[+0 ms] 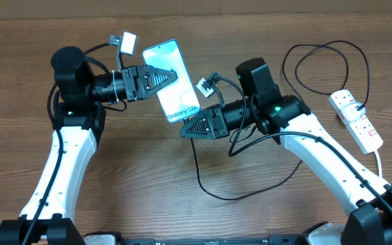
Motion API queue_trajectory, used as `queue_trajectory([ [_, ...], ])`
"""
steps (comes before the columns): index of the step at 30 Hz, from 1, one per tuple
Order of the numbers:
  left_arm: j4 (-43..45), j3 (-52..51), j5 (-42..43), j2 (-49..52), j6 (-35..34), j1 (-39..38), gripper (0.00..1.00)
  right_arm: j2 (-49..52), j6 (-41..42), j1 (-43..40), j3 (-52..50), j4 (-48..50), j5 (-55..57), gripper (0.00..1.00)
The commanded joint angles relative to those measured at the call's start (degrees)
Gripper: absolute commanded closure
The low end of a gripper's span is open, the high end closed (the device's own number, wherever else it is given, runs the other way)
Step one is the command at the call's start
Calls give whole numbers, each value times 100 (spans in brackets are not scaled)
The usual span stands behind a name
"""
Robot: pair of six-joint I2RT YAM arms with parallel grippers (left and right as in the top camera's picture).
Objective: Plug charger to phone and switch on socket
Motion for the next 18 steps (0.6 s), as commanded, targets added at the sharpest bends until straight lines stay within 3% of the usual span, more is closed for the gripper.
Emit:
queue_trajectory([
  [1,22,13,7,-94,107,9,96,-17,-190,-42,109,-107,192,55],
  [3,-61,13,28,-94,107,9,96,-17,-208,-42,109,-264,529,44],
  [6,-444,13,-39,-94,361,28,96,-17,-212,-52,109,-483,968,36],
  [8,-1071,13,-304,-94,962,57,96,-17,-363,-116,109,-608,1088,27],
  [15,-4269,13,-2500,-92,2625,28,96,-20,-374,-603,111,-977,1088,0],
  [18,-4765,13,-2518,-92,2920,-70,96,-20,-605,-922,111,-1126,1285,0],
])
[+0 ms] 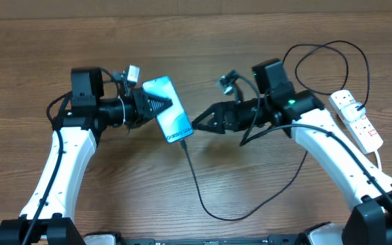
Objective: Plug charger to phone and switch on socket
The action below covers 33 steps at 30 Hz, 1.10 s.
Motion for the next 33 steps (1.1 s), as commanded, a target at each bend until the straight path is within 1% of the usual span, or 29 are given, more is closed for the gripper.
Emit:
queue_trajectory([
  [1,-243,63,-490,-87,850,-138,96,-20,-238,-369,92,-153,483,0],
  [4,-372,63,-518,-55,1377,-411,96,-20,-238,-579,92,-516,1335,0],
  [6,-463,63,-793,37,1606,-649,94,-20,-238,-649,92,-826,1720,0],
  [9,-501,63,-1460,343,1773,-973,94,-20,-317,-658,92,-1209,1781,0],
  [11,-450,63,-1578,667,1827,-1069,94,-20,-466,-651,90,-1375,1784,0],
  [13,-400,63,-1388,1058,1952,-1093,95,-20,-496,-640,90,-1491,1875,0],
  [18,-396,63,-649,2122,2579,-1091,94,-20,-492,-643,90,-1652,2109,0],
  [21,-387,63,-461,2614,2841,-1091,94,-17,-494,-643,87,-1746,2205,0],
  [27,-323,63,-529,3027,3086,-1091,93,-17,-494,-643,74,-1790,2422,0],
  [29,-295,63,-763,3073,3064,-1091,93,-17,-494,-643,55,-1792,2422,0],
  [33,-326,63,-1453,3088,2728,-1091,90,-17,-494,-643,52,-1808,2422,0],
])
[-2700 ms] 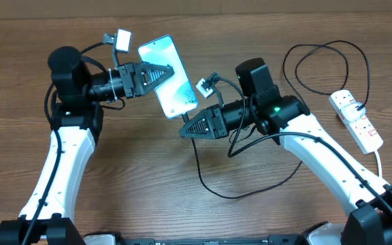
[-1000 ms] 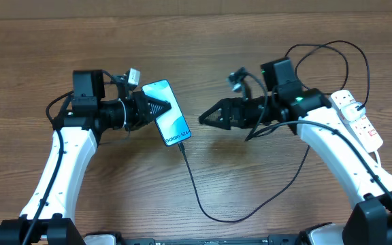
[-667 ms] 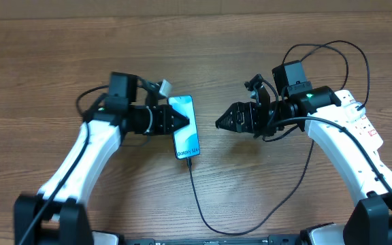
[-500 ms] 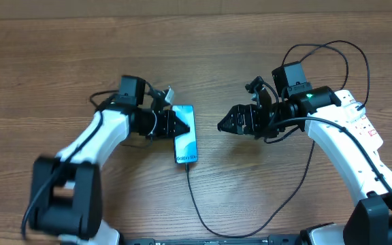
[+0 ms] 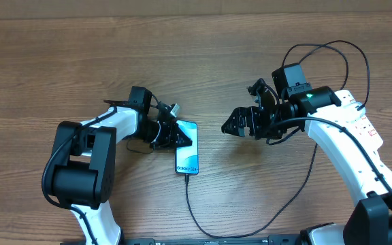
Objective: Plug charger to phone and switch on socket
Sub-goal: 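Lower the phone with the left gripper and lay it flat on the table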
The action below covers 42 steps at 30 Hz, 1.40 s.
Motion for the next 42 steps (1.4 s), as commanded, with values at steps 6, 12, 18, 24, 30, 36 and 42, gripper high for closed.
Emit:
queue_trajectory([
  [6,11,61,-798,85,-133,-11,86,-17,-68,20,48,0,81,0],
  [12,11,61,-1047,85,-334,-11,82,-17,-68,20,48,0,111,0],
  [18,9,61,-1537,85,-629,-11,74,-17,-66,20,48,-24,382,0],
  [24,9,61,-2013,85,-949,-11,70,-17,-66,20,48,-31,382,0],
  [30,-13,61,-2293,85,-1165,-11,65,-17,-66,20,48,-31,382,0],
  [36,-61,61,-2288,85,-981,-13,65,-17,-66,20,48,-31,382,0],
  [42,-334,61,-2297,85,-87,-15,63,-17,-66,20,48,-17,382,0],
])
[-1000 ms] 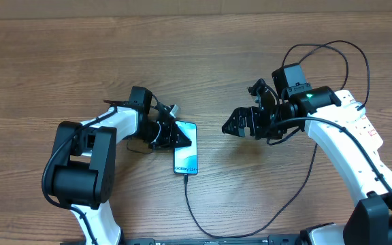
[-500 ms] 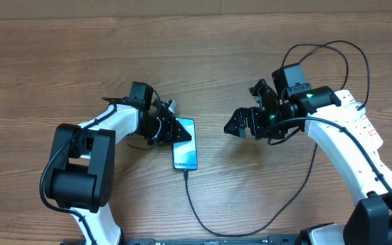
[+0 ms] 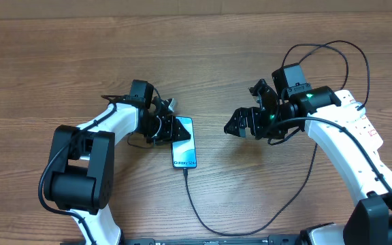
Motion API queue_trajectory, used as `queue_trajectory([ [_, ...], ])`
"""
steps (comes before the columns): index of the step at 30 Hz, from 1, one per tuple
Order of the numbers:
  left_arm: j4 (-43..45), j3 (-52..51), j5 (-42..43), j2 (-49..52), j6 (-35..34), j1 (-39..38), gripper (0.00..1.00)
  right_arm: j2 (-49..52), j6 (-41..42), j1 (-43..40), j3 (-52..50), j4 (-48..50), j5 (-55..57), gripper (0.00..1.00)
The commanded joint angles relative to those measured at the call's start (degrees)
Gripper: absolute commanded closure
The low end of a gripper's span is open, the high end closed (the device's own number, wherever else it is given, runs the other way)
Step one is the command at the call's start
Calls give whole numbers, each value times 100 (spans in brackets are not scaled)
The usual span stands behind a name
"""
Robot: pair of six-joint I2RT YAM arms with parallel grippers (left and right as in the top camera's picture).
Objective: Plug charger to phone and switch on socket
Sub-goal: 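Lower the phone with the left gripper and lay it flat on the table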
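The phone [image 3: 184, 144] lies screen-up on the wooden table [image 3: 33, 75], left of centre. The black charger cable [image 3: 194, 211] is plugged into its near end and loops away to the right. My left gripper [image 3: 171, 128] rests low at the phone's far left corner and looks shut on that edge. About a phone's length to the right, my right gripper [image 3: 231, 128] hovers with nothing in its fingers, which appear parted. The white socket strip [image 3: 371, 136] lies at the far right, partly hidden behind the right arm.
The cable's slack runs along the near table and up under the right arm, then coils in loops [image 3: 322, 58] at the back right near the strip. The left arm's base [image 3: 77, 184] stands close to the front left.
The phone and my left gripper have shifted slightly left and away on the table, and the phone has turned a little. The right gripper has barely moved.
At first my left gripper held the phone up high and the right held the plug just below it. Then the plug sat at the phone's end with both grippers meeting. Later the phone lay on the table with the cable in it and the right gripper drawn back empty.
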Motion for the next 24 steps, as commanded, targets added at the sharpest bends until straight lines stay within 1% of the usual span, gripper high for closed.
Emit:
queue_trajectory([
  [1,-190,-199,-1261,275,671,33,62,-17,-66,20,48,26,48,0],
  [6,-291,-199,-1707,275,708,35,60,-17,-66,20,48,26,48,0],
  [8,-275,-199,-1707,275,682,35,60,-17,-66,20,48,26,48,0],
  [16,-57,-199,-1707,275,-177,37,58,-17,-66,20,48,28,48,0],
  [21,35,-199,-1707,275,-560,37,57,-17,-68,20,48,26,50,0],
  [24,35,-199,-1705,275,-918,37,54,-17,-68,20,48,28,50,0],
])
